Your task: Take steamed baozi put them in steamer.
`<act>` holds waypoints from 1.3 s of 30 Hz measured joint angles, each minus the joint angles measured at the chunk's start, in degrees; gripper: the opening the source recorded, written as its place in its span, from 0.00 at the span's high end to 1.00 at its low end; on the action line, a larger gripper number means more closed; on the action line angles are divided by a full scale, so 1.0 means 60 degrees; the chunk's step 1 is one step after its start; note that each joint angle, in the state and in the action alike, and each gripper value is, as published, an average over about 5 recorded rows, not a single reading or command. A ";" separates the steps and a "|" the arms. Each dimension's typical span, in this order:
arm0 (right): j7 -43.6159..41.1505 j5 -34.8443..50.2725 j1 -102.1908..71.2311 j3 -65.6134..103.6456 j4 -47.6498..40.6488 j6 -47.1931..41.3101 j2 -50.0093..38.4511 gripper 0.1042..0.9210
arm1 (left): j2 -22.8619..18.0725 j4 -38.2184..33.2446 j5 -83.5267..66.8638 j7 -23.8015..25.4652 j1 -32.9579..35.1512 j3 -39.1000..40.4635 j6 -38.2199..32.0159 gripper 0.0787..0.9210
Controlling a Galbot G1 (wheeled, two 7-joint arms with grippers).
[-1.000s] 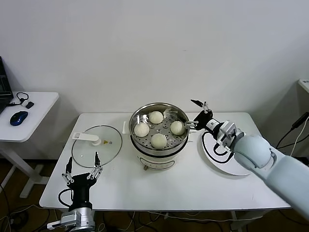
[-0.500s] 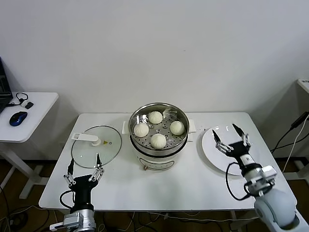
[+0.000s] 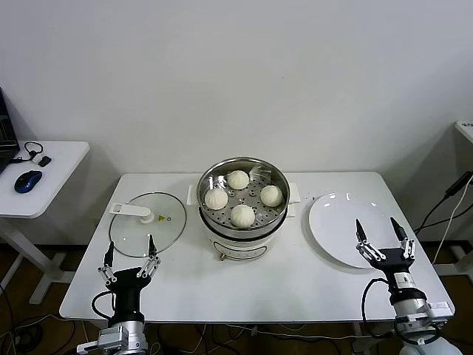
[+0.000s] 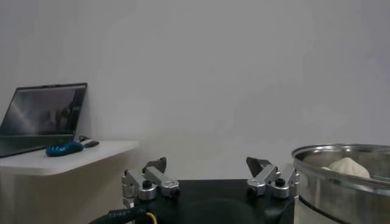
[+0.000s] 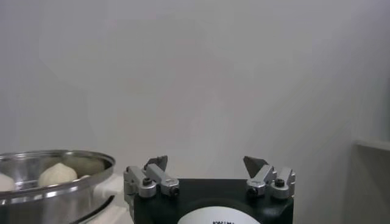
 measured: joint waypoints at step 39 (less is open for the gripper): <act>0.0040 -0.0511 -0.0375 0.0115 0.0213 0.0320 0.1161 0.12 | 0.0000 -0.0021 0.0143 -0.0004 0.0014 0.0090 -0.0059 0.12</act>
